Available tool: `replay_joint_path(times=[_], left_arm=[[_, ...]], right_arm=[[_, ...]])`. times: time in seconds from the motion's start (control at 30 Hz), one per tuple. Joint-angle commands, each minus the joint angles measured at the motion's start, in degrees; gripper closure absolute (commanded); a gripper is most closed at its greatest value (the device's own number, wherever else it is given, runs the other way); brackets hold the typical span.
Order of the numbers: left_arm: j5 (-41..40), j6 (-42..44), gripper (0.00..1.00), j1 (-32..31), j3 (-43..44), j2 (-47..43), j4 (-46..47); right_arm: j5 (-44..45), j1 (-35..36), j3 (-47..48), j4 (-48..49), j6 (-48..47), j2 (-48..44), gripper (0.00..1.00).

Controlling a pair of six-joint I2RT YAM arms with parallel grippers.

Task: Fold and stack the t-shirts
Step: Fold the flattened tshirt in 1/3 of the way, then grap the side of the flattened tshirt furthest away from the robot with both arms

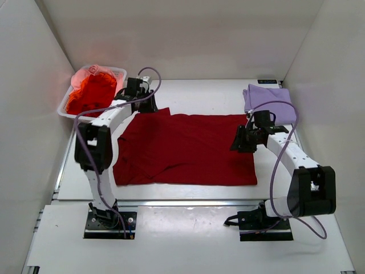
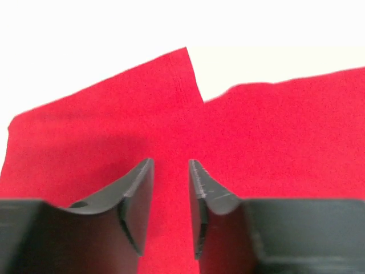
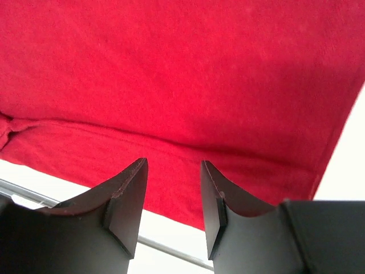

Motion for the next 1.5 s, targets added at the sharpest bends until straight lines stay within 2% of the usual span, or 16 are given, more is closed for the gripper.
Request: replay_joint_path(times=[0.0,0.17,0.3,0.4,0.5,0.6,0.8,0.87,0.9,0.93,1.07,1.17,1.27,1.37,1.43,1.47], left_arm=[[-0.23,3.18,0.57,-0.93,9.26,6.17,2.08],[-3.04,6.08,0.53,-2.69,23.86,18.65,-2.22],[-5.76,7.93,0.47,-3.75,26.35,23.32,-2.13],[-7.0,9.33,0.4,-4.71,29.33,25.69,-4.33],[-8.49,10.31,0.22,-5.42,31.35,27.11,-6.88],[-11.12,11.45,0.17,-5.51,34.24,28.51,-9.17],[-11.14,11.36,0.3,-6.47,49.95,36.76,-19.95],[-11.14,11.36,0.4,-6.3,55.68,40.11,-23.83],[-10.79,11.19,0.5,-6.3,58.31,41.16,-25.41],[-10.26,11.1,0.52,-6.13,58.77,42.04,-26.04],[-7.71,10.31,0.29,-4.55,53.96,39.6,-25.08],[-6.48,10.4,0.26,-4.72,51.4,38.89,-24.9],[-7.88,11.09,0.3,-5.5,51.92,39.41,-26.83],[-9.2,11.45,0.53,-6.56,52.89,40.2,-28.94],[-9.03,11.54,0.86,-6.65,53.59,40.38,-29.38],[-9.29,11.36,0.92,-6.65,53.42,40.47,-29.38]], right_arm=[[-2.24,-0.46,3.46,3.82,-1.71,2.79,0.61],[-1.89,-1.08,7.59,3.48,-3.55,8.58,0.6],[-2.15,-1.61,8.3,3.91,-3.99,10.88,0.61],[-2.85,-2.22,7.95,4.52,-3.9,11.23,0.61],[-3.12,-2.58,8.13,5.06,-3.81,11.85,0.62],[-3.29,-2.58,8.56,4.88,-4.08,12.37,0.62],[-3.3,-2.75,9.53,4.35,-3.99,12.81,0.62],[-3.65,-3.02,9.36,4.36,-4.08,12.47,0.62],[-3.73,-2.93,9.44,4.7,-3.82,12.2,0.62],[-3.82,-3.28,9.36,4.62,-4.08,12.29,0.62],[-3.73,-3.89,9.62,3.74,-4.34,12.2,0.62],[-3.82,-4.07,9.71,3.92,-4.0,12.46,0.62],[-3.82,-3.98,9.97,3.83,-4.34,11.85,0.62],[-3.73,-4.16,9.88,3.91,-4.34,11.68,0.62],[-3.74,-4.25,9.88,3.74,-4.16,11.5,0.63],[-3.82,-4.25,9.8,4.09,-4.25,11.58,0.61]])
